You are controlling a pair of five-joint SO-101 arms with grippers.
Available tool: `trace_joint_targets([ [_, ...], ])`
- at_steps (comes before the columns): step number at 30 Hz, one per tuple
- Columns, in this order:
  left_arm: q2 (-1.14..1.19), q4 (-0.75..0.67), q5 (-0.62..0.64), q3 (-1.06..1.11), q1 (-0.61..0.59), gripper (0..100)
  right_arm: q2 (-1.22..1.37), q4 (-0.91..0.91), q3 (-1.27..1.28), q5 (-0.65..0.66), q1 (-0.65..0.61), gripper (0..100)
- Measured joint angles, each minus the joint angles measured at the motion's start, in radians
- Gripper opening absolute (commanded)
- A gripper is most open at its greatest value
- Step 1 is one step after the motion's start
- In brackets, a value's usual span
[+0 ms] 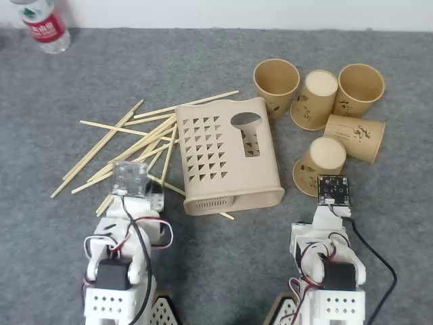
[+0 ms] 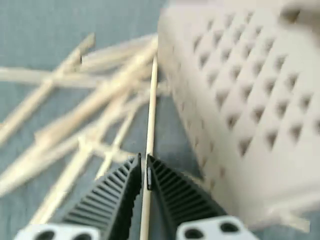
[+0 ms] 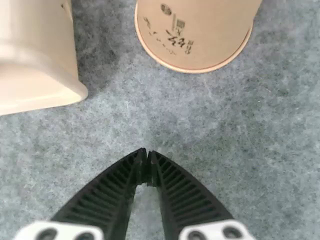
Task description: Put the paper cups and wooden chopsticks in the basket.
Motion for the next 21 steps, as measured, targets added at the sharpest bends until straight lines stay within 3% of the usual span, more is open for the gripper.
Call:
trace_joint_targets([
  [5, 0.0, -0.195, 0.002, 0.0, -0.034, 1, 0.0, 0.0, 0.0, 0.0, 0.0, 0.8],
  [11, 0.0, -0.11, 0.02, 0.0, -0.038, 1, 0.0, 0.0, 0.0, 0.0, 0.0, 0.9],
  [21, 0.0, -0.077, -0.164, 0.0, -0.038, 1, 0.0, -0.006, 0.0, 0.0, -0.049, 0.9],
])
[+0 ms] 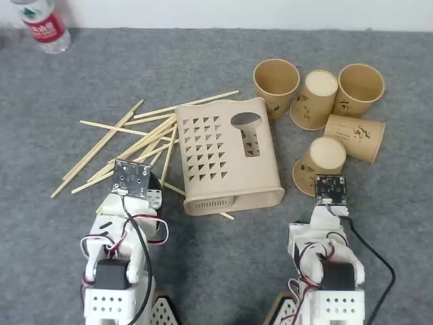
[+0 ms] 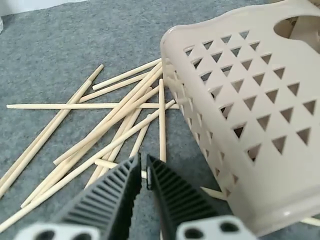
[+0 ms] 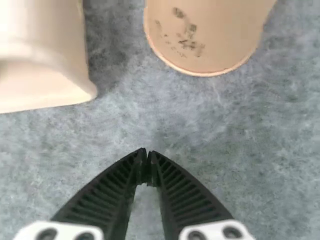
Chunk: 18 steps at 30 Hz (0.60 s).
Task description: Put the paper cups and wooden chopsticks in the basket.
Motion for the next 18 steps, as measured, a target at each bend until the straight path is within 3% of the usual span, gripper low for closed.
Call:
trace_joint_targets([
  [4, 0.0, 0.0, 0.005, 0.0, 0.0, 4, 0.0, -0.028, 0.0, 0.0, 0.006, 0.8],
  [10, 0.0, 0.0, 0.021, 0.0, -0.003, 8, 0.0, -0.393, -0.018, 0.0, 0.169, 0.9],
  [12, 0.0, 0.0, 0.021, 0.0, -0.035, 8, 0.0, -0.434, -0.018, 0.0, 0.18, 1.5],
  [18, 0.0, 0.0, 0.025, 0.0, -0.13, 8, 0.0, -0.362, -0.049, 0.224, 0.195, 17.3],
])
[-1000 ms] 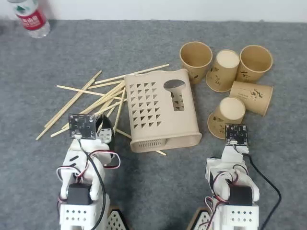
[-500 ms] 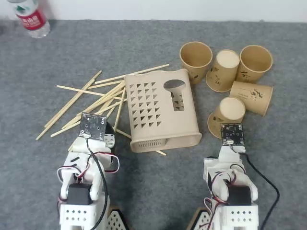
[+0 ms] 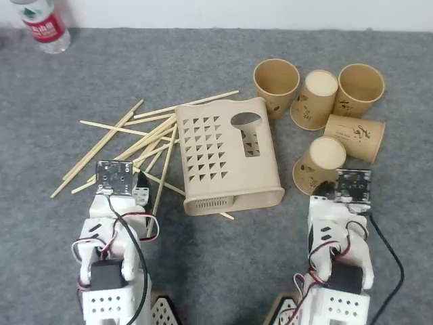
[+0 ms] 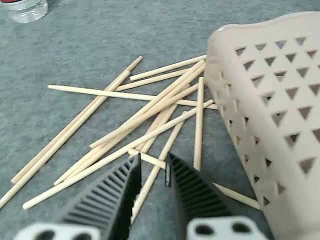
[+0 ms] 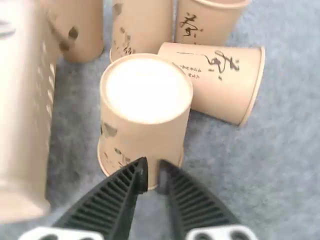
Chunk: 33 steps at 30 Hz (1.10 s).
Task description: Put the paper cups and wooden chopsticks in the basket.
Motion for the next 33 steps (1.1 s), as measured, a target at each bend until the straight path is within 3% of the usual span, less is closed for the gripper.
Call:
trace_joint_targets([
  [4, 0.0, 0.0, 0.0, 0.0, -0.009, 8, 0.0, 0.097, -0.04, 0.081, -0.002, 17.5],
  [16, 0.0, 0.0, 0.0, 0.0, -0.011, 8, 0.075, 0.281, -0.299, 0.089, -0.04, 16.9],
  [24, 0.0, 0.0, 0.0, 0.0, -0.011, 8, 0.54, 0.287, -0.516, 0.157, -0.064, 17.0],
  [33, 0.0, 0.0, 0.0, 0.0, -0.011, 8, 1.238, 0.589, -1.146, 0.158, -0.235, 17.0],
])
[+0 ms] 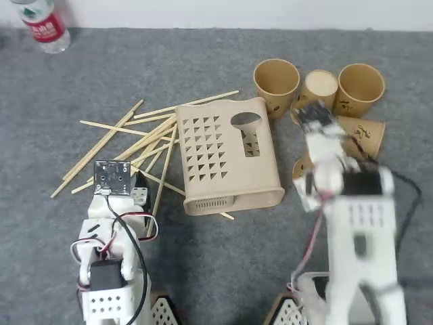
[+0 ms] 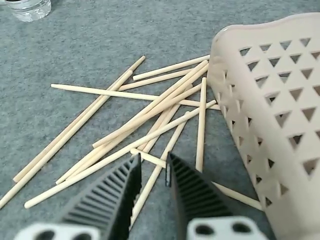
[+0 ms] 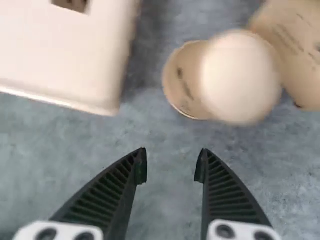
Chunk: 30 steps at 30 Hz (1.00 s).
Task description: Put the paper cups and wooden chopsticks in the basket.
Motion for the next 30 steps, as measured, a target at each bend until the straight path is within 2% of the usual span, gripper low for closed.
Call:
trace_joint_targets([
  [4, 0.0, 0.0, 0.0, 0.0, 0.0, 8, 0.233, 0.026, -0.239, -0.052, -0.035, 17.0],
  [15, 0.0, 0.0, 0.0, 0.0, 0.0, 8, 0.687, 0.011, -0.832, -0.068, -0.132, 17.2],
  [18, 0.0, 0.0, 0.0, 0.0, 0.0, 8, 0.848, 0.011, -0.97, -0.069, -0.164, 21.2],
  [25, 0.0, 0.0, 0.0, 0.0, 0.0, 8, 1.178, 0.015, -1.24, -0.071, -0.213, 23.1],
  [30, 0.0, 0.0, 0.0, 0.0, 0.005, 8, 1.304, 0.023, -1.363, -0.071, -0.206, 23.1],
])
